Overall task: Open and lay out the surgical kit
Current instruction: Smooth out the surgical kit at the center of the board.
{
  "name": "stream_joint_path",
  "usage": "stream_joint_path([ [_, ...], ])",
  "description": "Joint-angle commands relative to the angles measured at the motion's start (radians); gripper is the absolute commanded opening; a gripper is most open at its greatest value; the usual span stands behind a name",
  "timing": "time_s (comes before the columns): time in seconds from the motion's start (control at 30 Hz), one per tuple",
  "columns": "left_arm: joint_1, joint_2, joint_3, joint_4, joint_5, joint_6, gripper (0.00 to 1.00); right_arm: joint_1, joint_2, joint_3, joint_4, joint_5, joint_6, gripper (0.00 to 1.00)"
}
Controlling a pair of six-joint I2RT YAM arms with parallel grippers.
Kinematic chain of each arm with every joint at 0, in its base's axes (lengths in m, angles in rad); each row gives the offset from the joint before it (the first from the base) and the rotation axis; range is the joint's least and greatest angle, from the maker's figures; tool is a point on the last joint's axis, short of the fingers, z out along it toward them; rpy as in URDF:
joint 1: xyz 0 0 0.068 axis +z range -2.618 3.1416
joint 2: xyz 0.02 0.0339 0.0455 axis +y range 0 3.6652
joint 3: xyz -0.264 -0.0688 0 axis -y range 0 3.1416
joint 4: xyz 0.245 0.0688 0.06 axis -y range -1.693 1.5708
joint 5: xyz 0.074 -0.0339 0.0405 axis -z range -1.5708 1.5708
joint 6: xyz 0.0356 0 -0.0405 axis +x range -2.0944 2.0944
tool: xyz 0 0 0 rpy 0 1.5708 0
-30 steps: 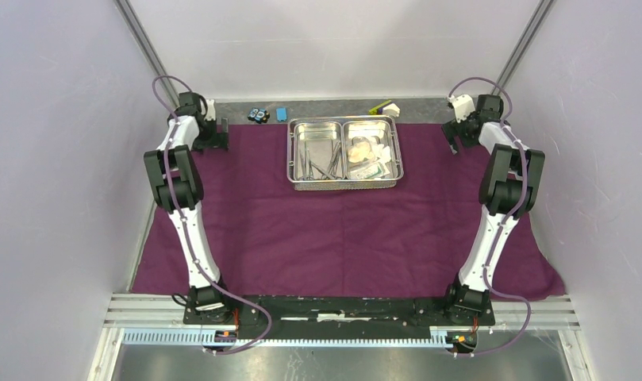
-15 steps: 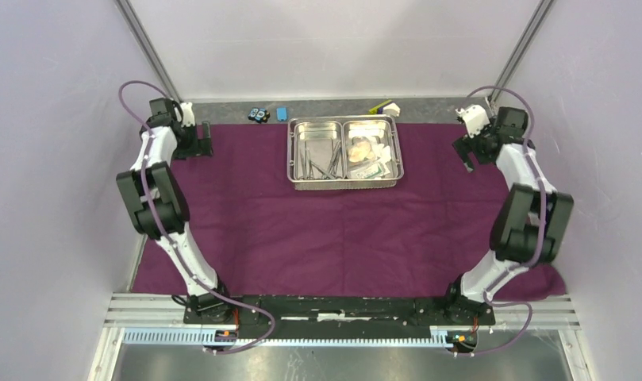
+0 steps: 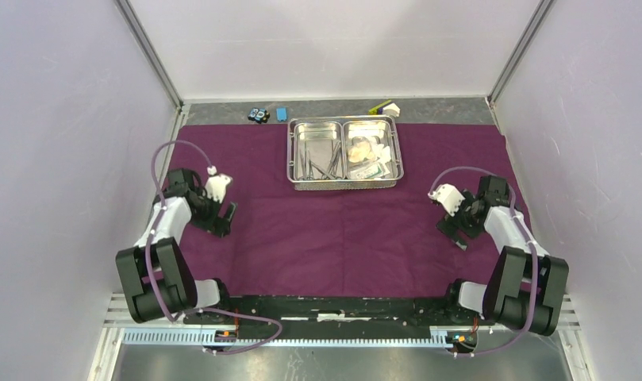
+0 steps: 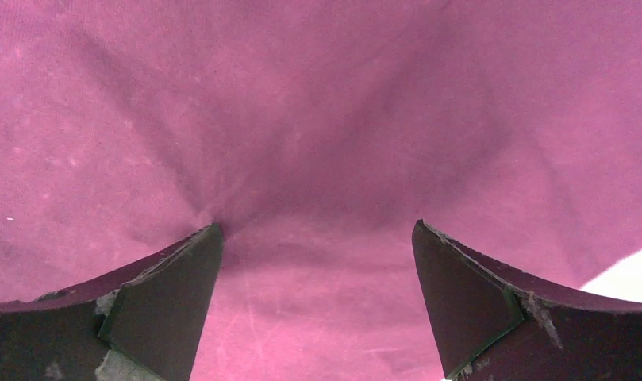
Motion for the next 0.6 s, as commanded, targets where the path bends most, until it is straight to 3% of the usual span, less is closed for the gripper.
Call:
stream_joint_path([
  [0.0, 0.005, -0.071, -0.080, 0.017, -0.049, 0.163, 1.00, -0.029, -0.043, -0.059, -0.003, 0.007, -0.111, 0.98],
  [0.33, 0.050, -0.098, -0.245, 0.000, -0.196, 0.299, 0.99, -0.078, -0.152, -0.222, -0.048, 0.078, -0.209, 0.98],
  [0.57, 0.102, -0.165, -0.298, -0.024, -0.255, 0.369, 0.99, -0.079, -0.200, -0.236, -0.097, 0.085, -0.214, 0.98],
])
